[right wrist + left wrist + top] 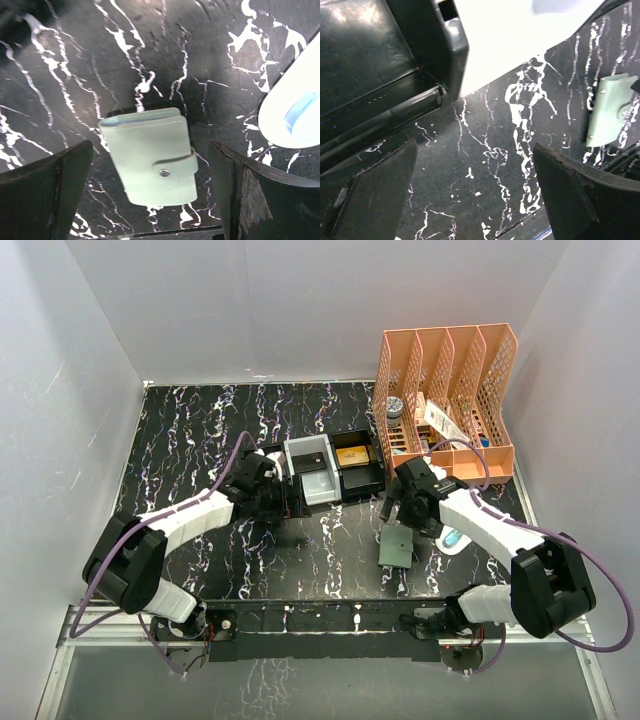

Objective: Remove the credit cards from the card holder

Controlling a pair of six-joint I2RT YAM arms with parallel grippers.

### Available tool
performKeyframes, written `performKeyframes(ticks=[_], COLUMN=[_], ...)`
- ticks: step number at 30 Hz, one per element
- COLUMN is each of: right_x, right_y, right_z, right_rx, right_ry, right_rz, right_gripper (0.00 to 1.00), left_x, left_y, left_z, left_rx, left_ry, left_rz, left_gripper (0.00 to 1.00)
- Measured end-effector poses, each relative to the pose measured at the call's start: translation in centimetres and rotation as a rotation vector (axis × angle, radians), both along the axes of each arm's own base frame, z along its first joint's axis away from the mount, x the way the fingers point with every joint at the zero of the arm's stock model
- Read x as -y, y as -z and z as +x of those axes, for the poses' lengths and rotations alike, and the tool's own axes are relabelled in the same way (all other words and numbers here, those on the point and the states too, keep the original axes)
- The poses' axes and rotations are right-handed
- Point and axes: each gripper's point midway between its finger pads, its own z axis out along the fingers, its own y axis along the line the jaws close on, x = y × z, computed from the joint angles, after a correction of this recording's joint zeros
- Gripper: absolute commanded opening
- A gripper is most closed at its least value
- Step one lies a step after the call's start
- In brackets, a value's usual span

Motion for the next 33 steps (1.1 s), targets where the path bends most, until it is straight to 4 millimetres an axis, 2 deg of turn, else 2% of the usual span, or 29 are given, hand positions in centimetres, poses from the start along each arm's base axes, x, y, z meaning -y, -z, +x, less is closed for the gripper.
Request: performKeyframes(ticks=[5,10,15,23,28,33], right_x=[0.7,-0.3,-2.5,-7.3,-10.7,-13.9], right_y=[2.1,3.0,3.2,2.4,2.3,2.3], right_z=[-1.3,-1.9,-2.0,-1.8,-1.9,-3.2], right_rx=[-0.059,-0.077,-0.065,-0.034,-0.046,-0.045], right_ry=[-0.015,-0.067,-0.138,-0.273,-0.369,-0.462], right_rz=[-0.014,0.041,0.156,0.305,0.316,0.287], right_gripper=[0.98,0.98,0.94,0.92,0.92,0.91], left_x=[-0.7,-0.7,-0.3,-0.5,-0.9,-1.8], left_y=[1.4,1.3,1.3,0.7,0.4,-2.2], left_z=[0.3,0.5,1.4,2.8,2.3,0.4], left_rx=[0.001,0.019,0.025,0.063,0.067,0.115], left_ry=[0.004,0.013,0.023,0.013,0.008,-0.022], left_rz=[0.056,0.061,0.076,0.1,0.096,0.034], left_gripper=[0.99,0.99,0.99,0.99,0.99,0.99])
